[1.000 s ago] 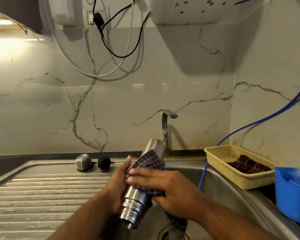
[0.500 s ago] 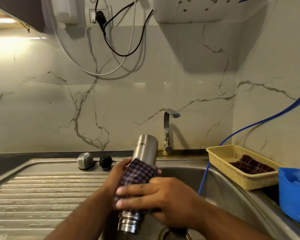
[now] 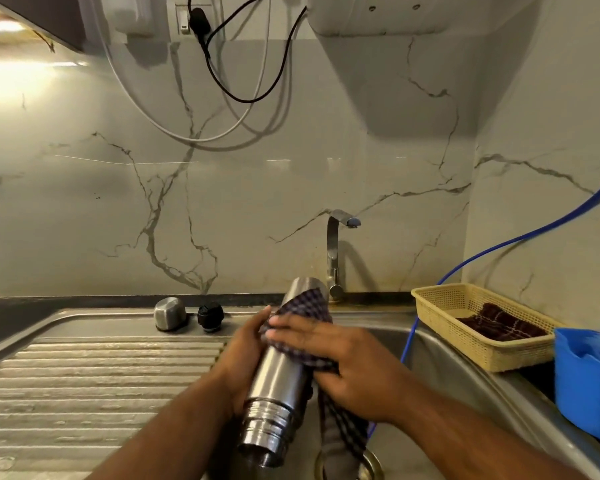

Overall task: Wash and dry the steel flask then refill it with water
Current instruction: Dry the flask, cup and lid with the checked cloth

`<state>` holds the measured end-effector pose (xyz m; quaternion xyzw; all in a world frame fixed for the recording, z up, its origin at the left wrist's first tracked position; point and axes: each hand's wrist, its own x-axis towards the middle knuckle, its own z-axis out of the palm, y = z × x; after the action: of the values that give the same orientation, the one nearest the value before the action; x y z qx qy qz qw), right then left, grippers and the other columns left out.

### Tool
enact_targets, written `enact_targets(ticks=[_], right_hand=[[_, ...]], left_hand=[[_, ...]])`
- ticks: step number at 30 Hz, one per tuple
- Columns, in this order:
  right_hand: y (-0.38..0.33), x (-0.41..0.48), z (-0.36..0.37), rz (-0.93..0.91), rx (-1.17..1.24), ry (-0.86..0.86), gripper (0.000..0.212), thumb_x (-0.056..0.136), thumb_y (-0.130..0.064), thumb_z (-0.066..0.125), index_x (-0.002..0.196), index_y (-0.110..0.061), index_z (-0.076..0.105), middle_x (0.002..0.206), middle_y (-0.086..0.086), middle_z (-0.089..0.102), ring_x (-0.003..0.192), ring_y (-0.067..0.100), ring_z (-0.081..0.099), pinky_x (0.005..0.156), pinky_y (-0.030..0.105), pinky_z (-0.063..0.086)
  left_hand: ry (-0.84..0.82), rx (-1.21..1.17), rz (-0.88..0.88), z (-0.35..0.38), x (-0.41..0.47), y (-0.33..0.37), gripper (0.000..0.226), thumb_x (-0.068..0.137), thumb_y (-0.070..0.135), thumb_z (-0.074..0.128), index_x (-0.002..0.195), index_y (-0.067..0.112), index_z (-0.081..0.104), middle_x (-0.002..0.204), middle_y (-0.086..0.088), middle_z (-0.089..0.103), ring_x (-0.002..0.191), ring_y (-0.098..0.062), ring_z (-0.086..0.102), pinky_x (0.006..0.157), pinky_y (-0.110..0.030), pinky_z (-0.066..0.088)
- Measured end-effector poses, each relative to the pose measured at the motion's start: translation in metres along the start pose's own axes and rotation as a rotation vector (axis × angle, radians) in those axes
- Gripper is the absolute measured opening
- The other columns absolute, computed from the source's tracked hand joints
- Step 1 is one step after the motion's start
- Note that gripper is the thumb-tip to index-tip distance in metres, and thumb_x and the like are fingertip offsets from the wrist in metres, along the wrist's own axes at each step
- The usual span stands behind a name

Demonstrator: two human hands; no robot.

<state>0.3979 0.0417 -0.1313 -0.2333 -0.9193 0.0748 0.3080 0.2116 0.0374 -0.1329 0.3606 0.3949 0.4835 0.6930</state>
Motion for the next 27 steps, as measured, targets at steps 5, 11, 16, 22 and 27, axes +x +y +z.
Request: enact_targets(ticks=[5,11,16,22,27], right_hand=[[-0.02,0.003,0.008,-0.391,-0.362,-0.25,0.058,0.105,-0.024,0.053,0.153,-0.051,0.034,0.16,-0.035,0.023,0.108,0.002,0.055,0.089,0.03,0.053],[0.02,0.004,-0.012,-0.068,-0.301,-0.046,0.08,0.088,-0.01,0.048,0.15,-0.058,0.032,0.158,-0.041,0.021,0.12,0.011,0.059,0.094,0.036,0.054],[0.025,0.017,-0.016,0.082,-0.238,0.062,0.086,0.089,0.001,0.052,0.148,-0.06,0.035,0.157,-0.041,0.023,0.14,0.005,0.043,0.114,0.035,0.042],[0.017,0.039,-0.014,0.304,-0.134,0.12,0.077,0.102,-0.009,0.048,0.139,-0.074,0.032,0.169,-0.017,0.0,0.156,0.019,0.011,0.122,0.033,0.016],[-0.004,0.0,-0.007,-0.024,-0.187,-0.055,0.068,0.106,-0.021,0.05,0.144,-0.071,0.024,0.165,-0.031,-0.001,0.149,0.01,0.033,0.122,0.03,0.03]], left_hand=[[0.097,0.016,0.005,-0.021,0.0,0.015,0.063,0.096,0.046,0.052,0.113,-0.012,0.065,0.095,-0.029,0.071,0.077,-0.036,0.071,0.074,-0.04,0.057],[-0.137,-0.054,-0.013,0.0,-0.003,0.003,0.057,0.093,0.051,0.058,0.115,0.001,0.072,0.092,-0.018,0.069,0.073,-0.03,0.068,0.066,-0.039,0.059],[-0.045,0.086,0.125,0.007,0.001,0.0,0.065,0.097,0.063,0.047,0.126,0.008,0.067,0.096,-0.019,0.07,0.081,-0.033,0.068,0.074,-0.045,0.058],[0.046,0.22,0.129,-0.006,0.0,0.005,0.057,0.098,0.051,0.041,0.112,0.006,0.073,0.092,-0.023,0.07,0.08,-0.035,0.067,0.09,-0.058,0.057],[-0.105,-0.111,0.057,-0.007,-0.006,0.012,0.069,0.095,0.055,0.061,0.131,-0.004,0.059,0.11,-0.029,0.067,0.091,-0.04,0.07,0.08,-0.048,0.057]])
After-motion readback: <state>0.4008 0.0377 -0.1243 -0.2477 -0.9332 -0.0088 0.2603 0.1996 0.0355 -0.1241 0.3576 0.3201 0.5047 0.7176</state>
